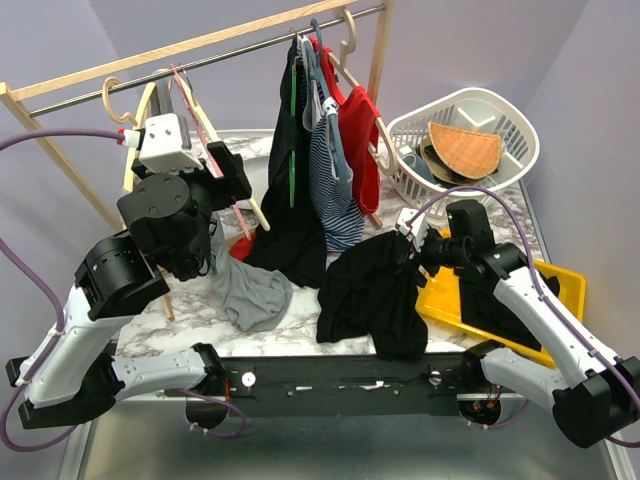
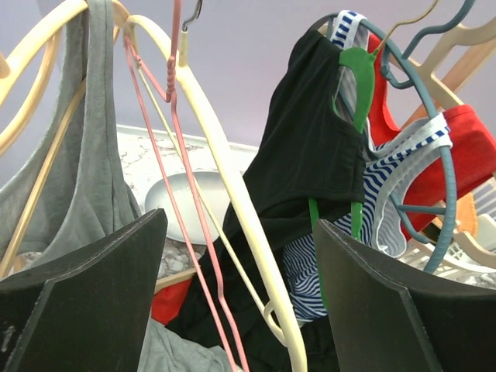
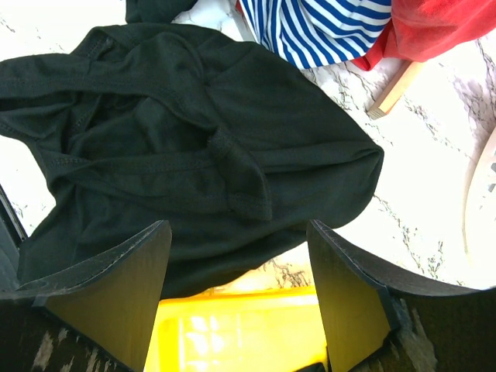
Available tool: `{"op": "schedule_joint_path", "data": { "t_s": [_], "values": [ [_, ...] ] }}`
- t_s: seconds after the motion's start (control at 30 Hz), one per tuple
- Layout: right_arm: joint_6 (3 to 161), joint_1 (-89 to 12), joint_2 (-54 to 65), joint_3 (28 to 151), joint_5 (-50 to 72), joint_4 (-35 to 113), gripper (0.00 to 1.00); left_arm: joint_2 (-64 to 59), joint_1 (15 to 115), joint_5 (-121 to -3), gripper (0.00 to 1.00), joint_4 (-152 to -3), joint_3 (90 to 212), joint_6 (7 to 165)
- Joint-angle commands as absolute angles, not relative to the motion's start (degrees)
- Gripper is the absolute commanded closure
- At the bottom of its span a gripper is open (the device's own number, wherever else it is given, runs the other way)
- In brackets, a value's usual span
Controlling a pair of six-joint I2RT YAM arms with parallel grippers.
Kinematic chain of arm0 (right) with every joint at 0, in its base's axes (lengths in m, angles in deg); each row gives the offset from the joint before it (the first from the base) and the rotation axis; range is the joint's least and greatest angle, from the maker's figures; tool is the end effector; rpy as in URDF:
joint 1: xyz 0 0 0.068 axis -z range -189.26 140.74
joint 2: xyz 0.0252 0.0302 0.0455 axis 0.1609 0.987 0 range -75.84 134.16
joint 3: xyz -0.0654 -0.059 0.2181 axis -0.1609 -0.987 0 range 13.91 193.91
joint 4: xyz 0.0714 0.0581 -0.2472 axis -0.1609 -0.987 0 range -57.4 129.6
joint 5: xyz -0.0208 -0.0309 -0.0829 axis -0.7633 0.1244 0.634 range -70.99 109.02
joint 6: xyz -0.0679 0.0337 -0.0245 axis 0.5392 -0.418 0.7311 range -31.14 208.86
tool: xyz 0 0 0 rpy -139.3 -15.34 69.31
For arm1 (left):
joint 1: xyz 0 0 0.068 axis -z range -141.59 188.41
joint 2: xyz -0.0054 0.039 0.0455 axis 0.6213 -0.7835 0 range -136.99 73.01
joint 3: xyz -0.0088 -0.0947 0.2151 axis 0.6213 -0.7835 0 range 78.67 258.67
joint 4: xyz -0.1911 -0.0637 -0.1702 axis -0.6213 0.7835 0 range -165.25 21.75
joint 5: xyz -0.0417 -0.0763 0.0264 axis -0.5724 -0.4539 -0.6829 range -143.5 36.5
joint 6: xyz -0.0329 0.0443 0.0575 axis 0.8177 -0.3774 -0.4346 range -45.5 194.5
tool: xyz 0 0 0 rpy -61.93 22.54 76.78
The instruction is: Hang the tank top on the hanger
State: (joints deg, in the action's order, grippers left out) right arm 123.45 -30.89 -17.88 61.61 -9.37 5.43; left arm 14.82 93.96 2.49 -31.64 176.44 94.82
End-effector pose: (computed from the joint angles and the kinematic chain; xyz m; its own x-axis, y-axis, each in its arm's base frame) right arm 0.2211 0.1229 0.2252 -0.1724 -0.6057 -0.7768 -0.8962 0.4237 -0.1315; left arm 0.1409 -0.1046 0.5006 -0.0350 -0.2923 -0.9557 -0.0199 0.9563 -0.2918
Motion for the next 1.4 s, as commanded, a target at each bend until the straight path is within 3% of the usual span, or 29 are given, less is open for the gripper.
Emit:
{"op": "schedule_joint_path", "data": {
  "t_s": [0.0,0.43,0.67,0.87,1.17,1.37],
  "values": [
    [124.1,-30.7,-18.0,62.0,-9.1,4.9,0.21,12.7,92.4,3.1,0.16,-33.0,175.1,95.3],
    [124.3,-30.6,-18.6,61.8,-8.8,5.1,0.21,8.8,82.0,-4.5,0.32,-34.6,171.7,98.1],
    [124.5,-30.6,-18.4,61.8,-8.8,5.1,0.21,9.1,80.7,-6.9,0.65,-36.2,170.9,97.9],
    [124.5,-30.5,-18.4,61.7,-8.8,5.1,0.2,9.5,80.4,-8.9,0.82,-36.9,171.7,98.1],
    [124.5,-30.6,-18.4,61.7,-8.7,5.1,0.2,12.4,80.5,-15.4,0.96,-39.7,172.2,98.4],
    [124.5,-30.6,-18.3,61.5,-8.7,5.1,0.2,14.3,80.4,-17.6,0.99,-40.1,171.6,97.9]
  ]
}}
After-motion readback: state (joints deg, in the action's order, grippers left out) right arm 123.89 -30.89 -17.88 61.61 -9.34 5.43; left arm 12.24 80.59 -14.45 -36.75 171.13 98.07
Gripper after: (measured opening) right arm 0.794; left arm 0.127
